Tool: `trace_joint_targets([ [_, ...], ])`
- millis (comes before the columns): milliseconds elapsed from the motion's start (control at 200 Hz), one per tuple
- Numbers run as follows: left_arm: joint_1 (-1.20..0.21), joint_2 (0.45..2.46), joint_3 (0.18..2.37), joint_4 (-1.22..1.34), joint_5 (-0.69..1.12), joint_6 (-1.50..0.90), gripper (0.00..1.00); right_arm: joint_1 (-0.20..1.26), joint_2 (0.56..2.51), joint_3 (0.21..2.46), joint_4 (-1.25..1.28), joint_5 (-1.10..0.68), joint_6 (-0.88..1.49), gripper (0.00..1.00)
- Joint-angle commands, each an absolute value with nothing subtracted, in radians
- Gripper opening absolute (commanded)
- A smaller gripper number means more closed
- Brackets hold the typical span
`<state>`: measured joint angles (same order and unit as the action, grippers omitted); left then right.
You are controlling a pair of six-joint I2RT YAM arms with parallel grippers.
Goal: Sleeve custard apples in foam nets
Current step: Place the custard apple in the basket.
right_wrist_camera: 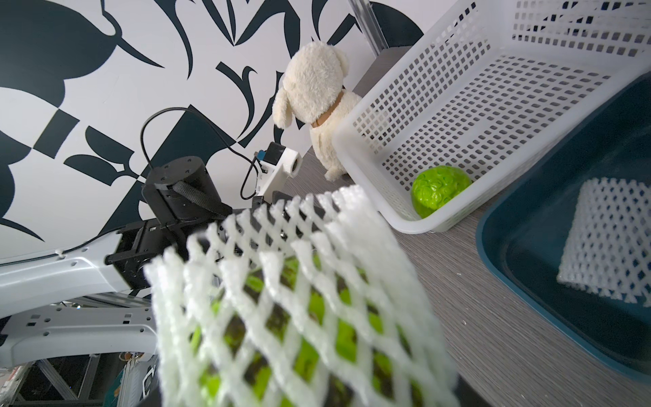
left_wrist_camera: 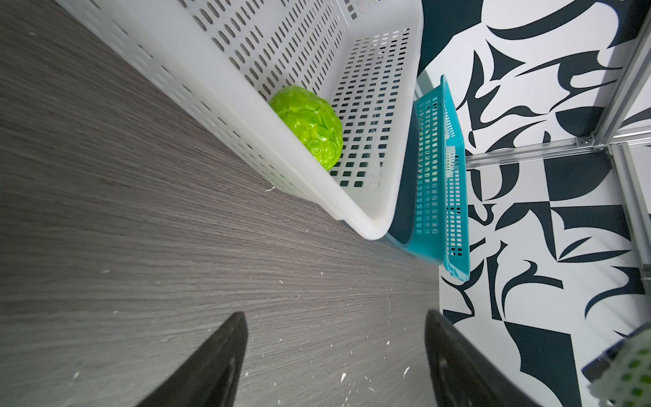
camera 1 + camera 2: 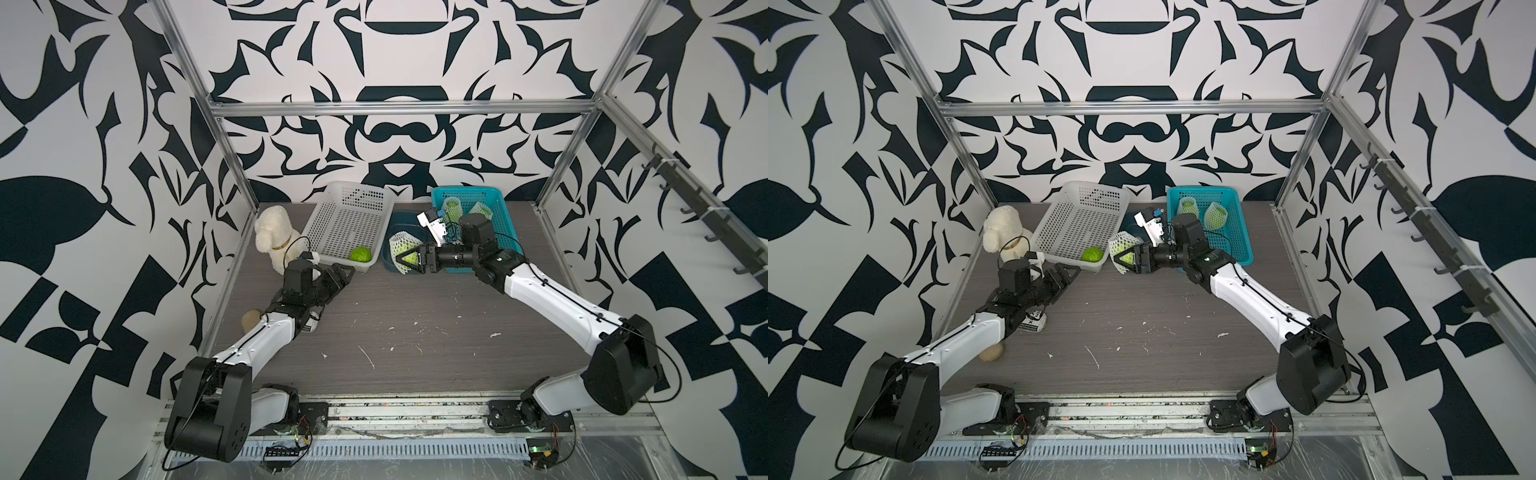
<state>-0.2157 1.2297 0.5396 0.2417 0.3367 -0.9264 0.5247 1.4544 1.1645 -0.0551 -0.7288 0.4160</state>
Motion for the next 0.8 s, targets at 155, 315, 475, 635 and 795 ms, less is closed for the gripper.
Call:
trace_joint_targets([
  [155,-0.212,1.209,0.528,0.227,0.333,-0.913,0.81,0.519,1.433,1.215,-0.042,-0.726,0.39,0.65],
  [315,-0.211,1.21,0.531,0.225,0.333,-0.909,0.81,0.488,1.431,1.24,-0.171,-0.552,0.315,0.65],
  [475,-0.212,1.215,0.545,0.226,0.374,-0.878,0.89,0.408,1.434,1.253,-0.268,-0.349,0.259,0.66],
  [635,-0.212,1.186,0.539,0.217,0.35,-0.858,0.99,0.303,1.442,1.236,-0.274,-0.235,0.237,0.67],
  [795,-0.212,1.172,0.552,0.179,0.336,-0.832,0.99,0.219,1.491,1.24,-0.275,-0.151,0.208,0.68],
])
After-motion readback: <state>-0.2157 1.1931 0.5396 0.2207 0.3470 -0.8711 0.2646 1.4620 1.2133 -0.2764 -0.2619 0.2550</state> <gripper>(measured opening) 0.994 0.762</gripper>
